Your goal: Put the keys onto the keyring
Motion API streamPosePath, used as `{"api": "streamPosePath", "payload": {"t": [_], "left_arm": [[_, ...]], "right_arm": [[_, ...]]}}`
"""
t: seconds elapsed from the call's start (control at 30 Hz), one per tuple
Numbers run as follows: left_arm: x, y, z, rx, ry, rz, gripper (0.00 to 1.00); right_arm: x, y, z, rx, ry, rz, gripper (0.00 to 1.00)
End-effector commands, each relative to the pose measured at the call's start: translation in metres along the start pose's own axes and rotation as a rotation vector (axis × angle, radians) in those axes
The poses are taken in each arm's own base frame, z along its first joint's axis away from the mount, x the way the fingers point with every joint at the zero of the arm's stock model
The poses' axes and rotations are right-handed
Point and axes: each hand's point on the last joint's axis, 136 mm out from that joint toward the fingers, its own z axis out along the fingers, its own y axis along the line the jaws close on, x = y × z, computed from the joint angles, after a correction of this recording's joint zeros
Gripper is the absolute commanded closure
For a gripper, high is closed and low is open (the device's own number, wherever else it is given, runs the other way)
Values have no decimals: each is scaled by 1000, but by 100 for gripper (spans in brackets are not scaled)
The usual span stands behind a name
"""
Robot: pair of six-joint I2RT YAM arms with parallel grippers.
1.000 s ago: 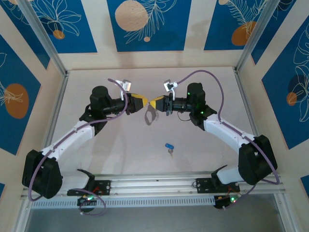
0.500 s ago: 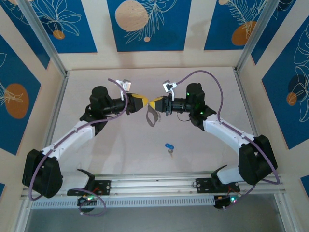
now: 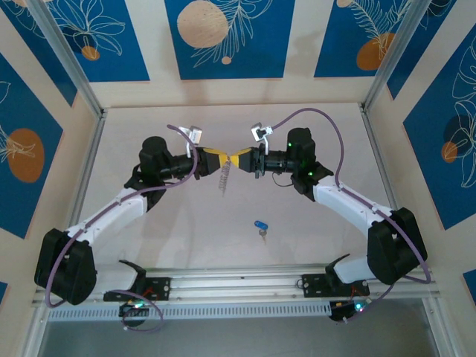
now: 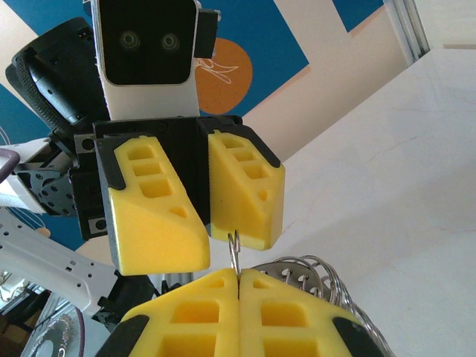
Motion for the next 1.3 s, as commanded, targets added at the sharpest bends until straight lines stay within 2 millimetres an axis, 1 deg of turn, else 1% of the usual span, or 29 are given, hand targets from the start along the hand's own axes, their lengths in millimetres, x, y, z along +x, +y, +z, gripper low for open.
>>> {"api": "streamPosePath", "payload": {"t": [0.0, 0.17, 0.4, 0.53, 0.63, 0.67, 0.73, 0.8, 0.87, 0.97, 1.0, 1.07, 1.27], "left_arm": [[-2, -3, 0, 41, -13, 9, 71], [-1, -2, 2, 53, -13, -7, 79], [1, -2, 3, 72, -21, -19, 82], [2, -1, 4, 78, -24, -24, 88], [2, -2, 3, 82, -32, -24, 97], [2, -3, 2, 82, -34, -20, 100], [2, -4, 1, 81, -32, -11, 100], [2, -6, 0, 73, -23, 11, 100], [3, -8, -3, 58, -11, 41, 100], [5, -9, -5, 34, 24, 92, 100], [5, -10, -5, 33, 35, 113, 100], [5, -15, -7, 40, 44, 166, 100], [0, -31, -11, 84, 49, 292, 100]], "right_arm": [[-12, 9, 0, -14, -35, -35, 100], [-10, 7, 1, -14, -33, -29, 100], [-9, 5, 2, -7, -34, -25, 100], [-8, 4, 2, -7, -31, -18, 100], [-8, 3, 1, 1, -29, -9, 100], [-9, 2, -1, 13, -31, 0, 98], [-11, -3, -10, 43, -51, 18, 83], [-17, -7, -26, 84, -96, 34, 65], [-19, -11, -41, 123, -135, 49, 51], [-17, -16, -55, 179, -164, 73, 40], [-15, -17, -58, 194, -168, 84, 37], [-12, -19, -61, 202, -171, 99, 35], [-4, -15, -61, 178, -169, 118, 35]]}}
